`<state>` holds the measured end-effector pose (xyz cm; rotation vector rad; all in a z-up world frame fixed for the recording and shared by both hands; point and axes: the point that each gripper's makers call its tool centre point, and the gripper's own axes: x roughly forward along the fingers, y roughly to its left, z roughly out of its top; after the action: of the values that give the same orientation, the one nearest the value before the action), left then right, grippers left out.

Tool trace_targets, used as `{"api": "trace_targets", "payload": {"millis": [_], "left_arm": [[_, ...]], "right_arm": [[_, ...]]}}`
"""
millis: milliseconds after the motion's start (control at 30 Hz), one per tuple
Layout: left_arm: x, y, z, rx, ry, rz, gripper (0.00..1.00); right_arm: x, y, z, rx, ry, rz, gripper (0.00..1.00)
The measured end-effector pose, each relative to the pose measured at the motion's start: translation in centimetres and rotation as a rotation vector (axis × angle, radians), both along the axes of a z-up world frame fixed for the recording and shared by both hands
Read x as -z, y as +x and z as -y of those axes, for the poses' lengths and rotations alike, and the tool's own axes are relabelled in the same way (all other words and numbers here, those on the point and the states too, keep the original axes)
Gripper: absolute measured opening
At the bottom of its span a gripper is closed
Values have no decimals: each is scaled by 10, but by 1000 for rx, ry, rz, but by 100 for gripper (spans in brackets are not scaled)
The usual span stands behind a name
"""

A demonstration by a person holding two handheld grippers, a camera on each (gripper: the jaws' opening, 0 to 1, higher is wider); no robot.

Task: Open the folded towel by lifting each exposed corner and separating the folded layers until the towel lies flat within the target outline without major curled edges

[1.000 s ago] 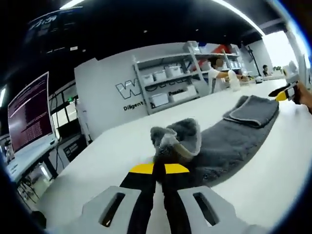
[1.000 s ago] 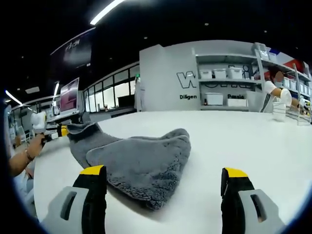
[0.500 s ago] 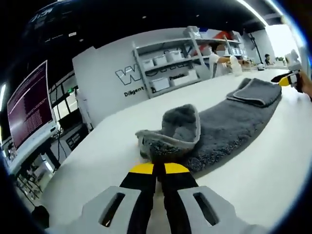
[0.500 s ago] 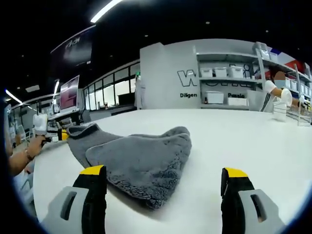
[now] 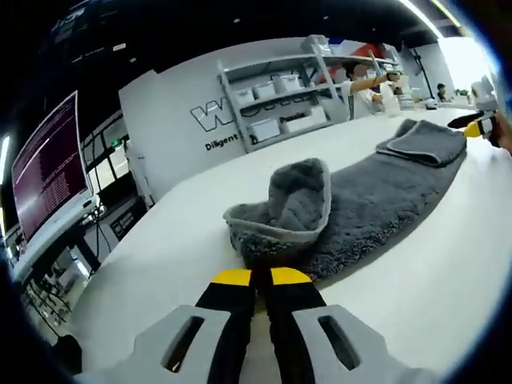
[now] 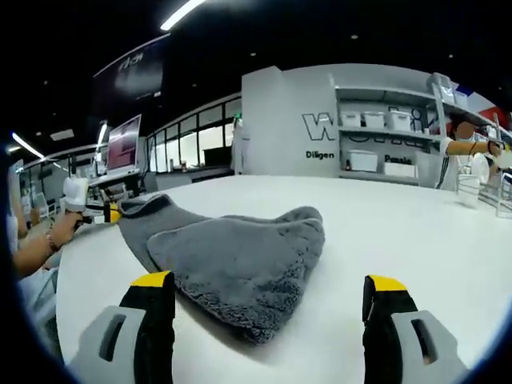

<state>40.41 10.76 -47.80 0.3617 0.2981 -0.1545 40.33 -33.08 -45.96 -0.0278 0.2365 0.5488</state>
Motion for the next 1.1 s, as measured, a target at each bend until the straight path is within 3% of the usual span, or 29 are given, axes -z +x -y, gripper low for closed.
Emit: {"api": "trace_targets", "payload": {"millis": [167, 333, 467, 667, 900, 1100], "left_arm": [[0, -3, -1, -5, 1, 3, 7], [0, -8, -2, -5, -30, -2, 9], [-2, -11, -3, -13, -43, 3, 15], [-14, -21, 4, 16, -93, 29, 23], [-44, -25, 22, 88, -166, 91, 32], [-58, -9, 32, 140, -177, 96, 46]], "right_arm": [[0, -10, -22, -98, -22, 9, 99], [8, -16, -31, -131, -70, -8, 99], [4, -15, -32, -151, -44, 2, 99], [2, -16, -34, -164, -20, 2, 99], [3, -15, -33, -158, -27, 0, 99], [3, -13, -33, -163, -18, -3, 99]]}}
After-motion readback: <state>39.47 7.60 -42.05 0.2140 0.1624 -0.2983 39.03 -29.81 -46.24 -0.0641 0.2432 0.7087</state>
